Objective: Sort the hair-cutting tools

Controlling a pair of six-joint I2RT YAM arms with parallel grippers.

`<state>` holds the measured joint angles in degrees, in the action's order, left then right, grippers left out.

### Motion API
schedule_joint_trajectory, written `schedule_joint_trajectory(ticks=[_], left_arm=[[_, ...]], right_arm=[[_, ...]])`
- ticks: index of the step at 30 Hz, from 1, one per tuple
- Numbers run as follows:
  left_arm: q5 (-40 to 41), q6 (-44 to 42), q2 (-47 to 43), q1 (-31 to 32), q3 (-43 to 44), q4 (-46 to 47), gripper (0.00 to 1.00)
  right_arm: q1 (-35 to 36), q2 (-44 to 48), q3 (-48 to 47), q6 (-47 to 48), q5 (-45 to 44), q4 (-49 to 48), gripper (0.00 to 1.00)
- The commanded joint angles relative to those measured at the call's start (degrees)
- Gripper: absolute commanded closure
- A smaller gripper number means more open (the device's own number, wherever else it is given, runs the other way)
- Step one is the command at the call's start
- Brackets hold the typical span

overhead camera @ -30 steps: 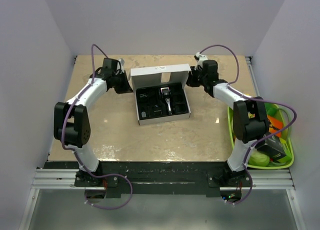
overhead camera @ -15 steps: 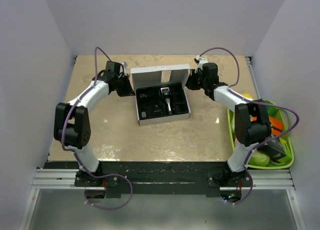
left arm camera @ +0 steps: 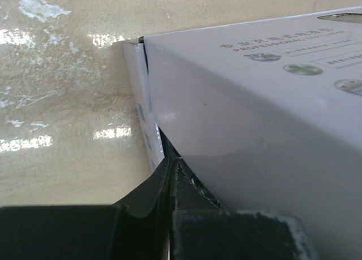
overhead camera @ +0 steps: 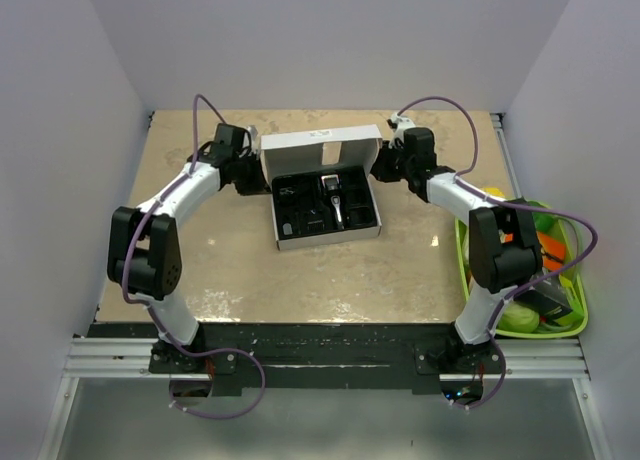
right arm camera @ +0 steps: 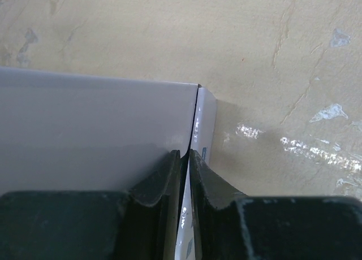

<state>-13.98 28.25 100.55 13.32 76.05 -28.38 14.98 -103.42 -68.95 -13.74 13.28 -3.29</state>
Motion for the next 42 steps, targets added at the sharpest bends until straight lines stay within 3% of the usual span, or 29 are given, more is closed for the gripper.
schedule_joint_trajectory(ticks=[1, 8, 14, 24, 31, 42], left_arm=[[4.74, -2.23, -4.48, 0.39, 1.47, -3.34, 1.00], [12.12, -4.87, -7.03, -0.40, 1.38, -6.60, 1.00], [11.96, -5.13, -4.93, -0.93, 1.20, -2.83, 0.99], [4.41, -5.40, 2.01, -4.35, 1.82, 5.26, 1.00], [0.27, -5.05, 1.84, -5.94, 0.85, 8.08, 1.00], [-3.86, -3.47, 2.02, -7.26, 0.51, 11.41, 1.00]], right_arm=[[0.40, 3.22, -0.31, 1.52, -1.32, 0.91, 0.83], [0.40, 2.87, -0.66, 1.96, -1.59, 1.27, 0.83], [0.40, 2.43, -1.45, 1.96, -1.68, 1.44, 0.83], [0.31, 2.08, -1.72, 2.75, -3.34, 1.53, 0.84], [-1.79, 2.34, -1.37, 1.70, -6.16, 1.97, 0.88], [-4.17, 0.06, -1.98, -0.15, 0.95, -1.72, 0.91]])
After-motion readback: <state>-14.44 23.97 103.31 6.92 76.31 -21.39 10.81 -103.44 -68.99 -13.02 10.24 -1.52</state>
